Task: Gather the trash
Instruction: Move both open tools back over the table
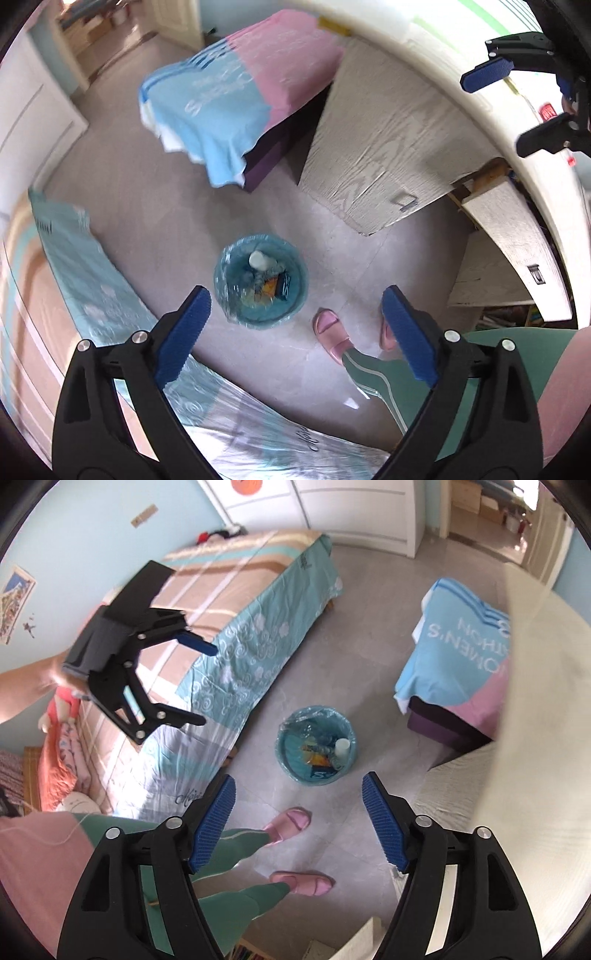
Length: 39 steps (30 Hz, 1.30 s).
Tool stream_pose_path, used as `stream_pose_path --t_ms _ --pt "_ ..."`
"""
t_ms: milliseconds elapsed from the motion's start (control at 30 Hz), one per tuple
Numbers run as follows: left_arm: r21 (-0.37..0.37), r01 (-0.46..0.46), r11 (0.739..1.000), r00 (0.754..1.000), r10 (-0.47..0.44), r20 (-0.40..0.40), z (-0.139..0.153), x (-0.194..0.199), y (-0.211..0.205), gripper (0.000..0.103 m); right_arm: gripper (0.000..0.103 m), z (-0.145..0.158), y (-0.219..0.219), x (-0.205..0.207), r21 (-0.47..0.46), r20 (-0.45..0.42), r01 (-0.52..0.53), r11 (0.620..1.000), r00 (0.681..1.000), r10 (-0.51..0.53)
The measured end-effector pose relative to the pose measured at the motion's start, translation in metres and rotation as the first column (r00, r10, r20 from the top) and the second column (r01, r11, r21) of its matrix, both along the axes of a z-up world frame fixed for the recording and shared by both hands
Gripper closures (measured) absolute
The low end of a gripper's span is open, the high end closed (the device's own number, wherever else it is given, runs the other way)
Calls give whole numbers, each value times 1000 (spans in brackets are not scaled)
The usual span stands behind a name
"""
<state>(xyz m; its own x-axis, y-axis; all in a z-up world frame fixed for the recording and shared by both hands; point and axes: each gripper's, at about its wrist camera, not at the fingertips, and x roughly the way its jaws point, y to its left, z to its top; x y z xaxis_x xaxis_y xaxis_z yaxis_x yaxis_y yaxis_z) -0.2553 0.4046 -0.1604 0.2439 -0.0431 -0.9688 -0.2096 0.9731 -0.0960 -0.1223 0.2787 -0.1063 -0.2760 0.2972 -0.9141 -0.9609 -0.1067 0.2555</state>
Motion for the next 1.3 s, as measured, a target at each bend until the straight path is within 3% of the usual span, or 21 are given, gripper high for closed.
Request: stream_pose_path --t_ms 67,133,200,300,433,567,733,867,1067,1300 --pt "14 48 999 999 -49 25 17 18 -12 8 28 18 -19 7 35 6 29 999 1000 -30" --pt "34 92 995 994 -93 50 32 34 -24 7 17 33 -39 17 61 14 74 995 997 -75" --pt "41 141 989 986 -144 78 46 51 -37 7 16 50 -67 29 102 23 145 984 989 -148" --pt "58 232 971 964 -237 122 66 81 -65 7 16 65 -112 48 130 10 257 958 966 -260" --pt "71 362 930 914 -369 171 86 123 -108 7 15 73 -177 67 139 29 405 903 910 -413" --pt "93 491 866 845 -500 190 98 165 -159 7 15 78 -257 84 154 45 565 811 816 -577" --pt "123 611 782 757 -622 199 103 216 -223 7 15 80 -360 104 153 91 725 672 667 -740" --pt "119 663 739 710 -672 211 104 256 -269 7 15 85 -433 120 164 133 794 585 570 -811" --pt "102 708 698 670 -711 212 92 317 -323 7 15 87 -506 152 171 193 845 506 475 -858" --pt "142 750 646 626 -763 162 69 369 -368 7 15 71 -551 193 150 216 883 445 410 -886"
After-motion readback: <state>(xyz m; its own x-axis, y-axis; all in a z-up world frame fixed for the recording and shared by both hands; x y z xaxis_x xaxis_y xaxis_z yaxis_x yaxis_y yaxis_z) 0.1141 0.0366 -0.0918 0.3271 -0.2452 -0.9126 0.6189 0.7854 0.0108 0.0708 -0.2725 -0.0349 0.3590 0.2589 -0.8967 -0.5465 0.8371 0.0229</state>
